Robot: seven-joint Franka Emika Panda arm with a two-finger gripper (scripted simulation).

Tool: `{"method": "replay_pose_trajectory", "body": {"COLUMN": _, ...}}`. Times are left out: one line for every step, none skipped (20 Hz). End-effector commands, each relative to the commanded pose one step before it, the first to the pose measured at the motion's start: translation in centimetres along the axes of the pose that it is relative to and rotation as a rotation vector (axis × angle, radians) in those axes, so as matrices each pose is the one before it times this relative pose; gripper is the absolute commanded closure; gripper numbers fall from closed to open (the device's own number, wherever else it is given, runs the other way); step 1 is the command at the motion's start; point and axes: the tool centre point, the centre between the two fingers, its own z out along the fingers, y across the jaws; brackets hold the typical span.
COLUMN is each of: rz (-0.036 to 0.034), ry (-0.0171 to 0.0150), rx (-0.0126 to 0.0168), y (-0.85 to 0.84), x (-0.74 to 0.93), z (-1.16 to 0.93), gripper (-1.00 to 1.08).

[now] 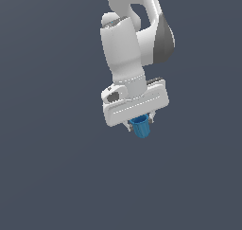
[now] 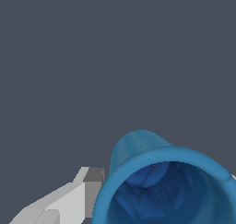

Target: Pick up the object and move it to a goal position.

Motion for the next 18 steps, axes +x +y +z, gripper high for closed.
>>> {"method": "replay_pose_trajectory", "body": {"rz": -0.02908, "ry": 0.03408, "rx": 0.01795, "y": -0.029, "x": 1.202, "z": -1.401, "gripper": 1.08}}
{"method": "replay_pose_trajectory", "body": {"rz": -0.01082, "ry": 0.0126, "rx": 0.00727, "y": -0.006, "x": 0.448, "z": -0.516, "gripper": 1.08}}
{"method": "replay_pose_trajectory", "body": {"rz": -0.01076, "ry": 0.01253, "rx": 0.00726, "y": -0.006, "x": 0.445, "z": -0.513, "gripper": 1.08}}
{"method": "replay_pose_trajectory", "body": {"rz": -0.01072, "ry": 0.01249, "rx": 0.00726, "y": -0.007, "x": 0.444, "z": -0.511, "gripper": 1.08}}
{"method": "replay_pose_trajectory", "body": {"rz": -0.01068, "ry": 0.01245, "rx": 0.00726, "y": -0.007, "x": 0.443, "z": -0.509, "gripper": 1.08}}
{"method": "replay_pose_trajectory", "body": {"rz": -0.01066, "ry": 0.01243, "rx": 0.00727, "y": -0.008, "x": 0.442, "z": -0.508, "gripper": 1.08}}
{"method": "replay_pose_trajectory", "body": {"rz": -0.01065, "ry": 0.01242, "rx": 0.00729, "y": -0.008, "x": 0.442, "z": -0.507, "gripper": 1.08}}
{"method": "replay_pose_trajectory", "body": {"rz": -0.01064, "ry": 0.01242, "rx": 0.00731, "y": -0.009, "x": 0.442, "z": -0.507, "gripper": 1.08}}
{"method": "replay_pose_trajectory", "body": {"rz": -0.01065, "ry": 0.01243, "rx": 0.00734, "y": -0.009, "x": 0.442, "z": -0.507, "gripper": 1.08}}
{"method": "replay_pose_trajectory", "body": {"rz": -0.01067, "ry": 0.01246, "rx": 0.00738, "y": -0.009, "x": 0.444, "z": -0.508, "gripper": 1.08}}
{"method": "replay_pose_trajectory", "body": {"rz": -0.01069, "ry": 0.01249, "rx": 0.00742, "y": -0.009, "x": 0.445, "z": -0.51, "gripper": 1.08}}
{"method": "replay_pose_trajectory", "body": {"rz": -0.01074, "ry": 0.01255, "rx": 0.00748, "y": -0.01, "x": 0.447, "z": -0.512, "gripper": 1.08}}
{"method": "replay_pose_trajectory", "body": {"rz": -0.01079, "ry": 0.01262, "rx": 0.00754, "y": -0.01, "x": 0.45, "z": -0.515, "gripper": 1.08}}
{"method": "replay_pose_trajectory", "body": {"rz": -0.01085, "ry": 0.0127, "rx": 0.00761, "y": -0.01, "x": 0.453, "z": -0.518, "gripper": 1.08}}
{"method": "replay_pose_trajectory", "body": {"rz": -0.01093, "ry": 0.0128, "rx": 0.00769, "y": -0.01, "x": 0.457, "z": -0.523, "gripper": 1.08}}
{"method": "replay_pose_trajectory", "body": {"rz": -0.01103, "ry": 0.01292, "rx": 0.00779, "y": -0.01, "x": 0.461, "z": -0.528, "gripper": 1.08}}
{"method": "replay_pose_trajectory", "body": {"rz": -0.01113, "ry": 0.01306, "rx": 0.00789, "y": -0.01, "x": 0.466, "z": -0.534, "gripper": 1.08}}
{"method": "replay_pose_trajectory", "body": {"rz": -0.01125, "ry": 0.01321, "rx": 0.00801, "y": -0.009, "x": 0.472, "z": -0.54, "gripper": 1.08}}
